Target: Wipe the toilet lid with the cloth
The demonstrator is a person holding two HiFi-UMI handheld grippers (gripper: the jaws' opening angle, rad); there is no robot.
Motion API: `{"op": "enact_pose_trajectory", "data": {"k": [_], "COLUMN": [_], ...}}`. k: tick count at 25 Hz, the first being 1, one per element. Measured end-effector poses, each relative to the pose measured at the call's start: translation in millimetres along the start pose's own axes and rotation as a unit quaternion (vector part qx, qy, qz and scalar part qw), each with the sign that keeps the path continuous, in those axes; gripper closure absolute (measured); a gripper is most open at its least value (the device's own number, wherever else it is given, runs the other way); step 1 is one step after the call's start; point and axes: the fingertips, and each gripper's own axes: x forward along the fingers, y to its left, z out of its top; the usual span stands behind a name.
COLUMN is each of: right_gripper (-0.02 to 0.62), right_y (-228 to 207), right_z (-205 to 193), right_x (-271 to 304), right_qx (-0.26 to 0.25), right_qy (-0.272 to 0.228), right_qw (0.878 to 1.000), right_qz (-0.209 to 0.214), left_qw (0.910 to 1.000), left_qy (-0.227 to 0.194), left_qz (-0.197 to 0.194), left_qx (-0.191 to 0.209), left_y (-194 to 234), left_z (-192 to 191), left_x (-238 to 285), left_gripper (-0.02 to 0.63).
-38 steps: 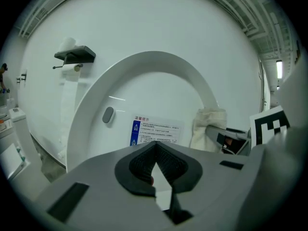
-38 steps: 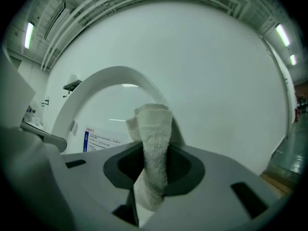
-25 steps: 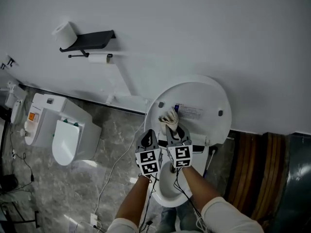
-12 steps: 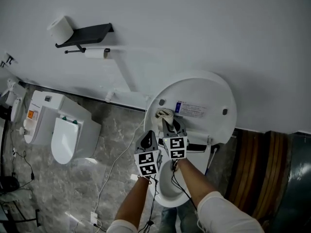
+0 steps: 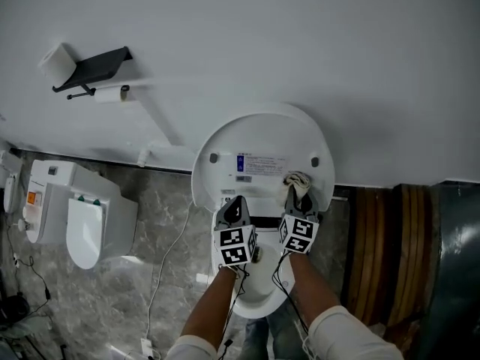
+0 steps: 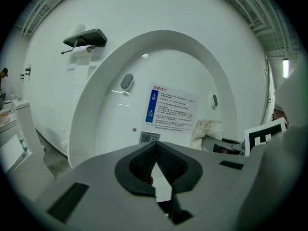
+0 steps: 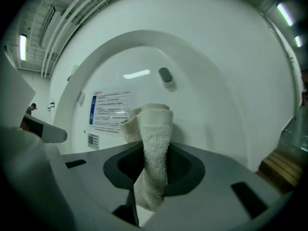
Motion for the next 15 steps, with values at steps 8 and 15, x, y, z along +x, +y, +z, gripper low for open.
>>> {"op": "enact_pose_trajectory", "data": {"k": [8,15], "right_gripper": [0.5,0.5], "right_y": [-48,78], "right_z": [-6,-19], "right_x": [-13,-13], "right_qx": [0.03,-0.032], "right_qy": [0.006,0.01], "right_qw": [0.996,0.996], "right_qz": [-0.083,0.085], "left_qw": [0.9993,0.9995], "left_qy": [0.006,0.016], "left_qz": [-0.034,0.026], "left_qx": [0.012,-0.006], "left_y": [-28,35], "left_z": [-5,-24], "left_x": [5,-18], "left_gripper": [0.594,0.594]}}
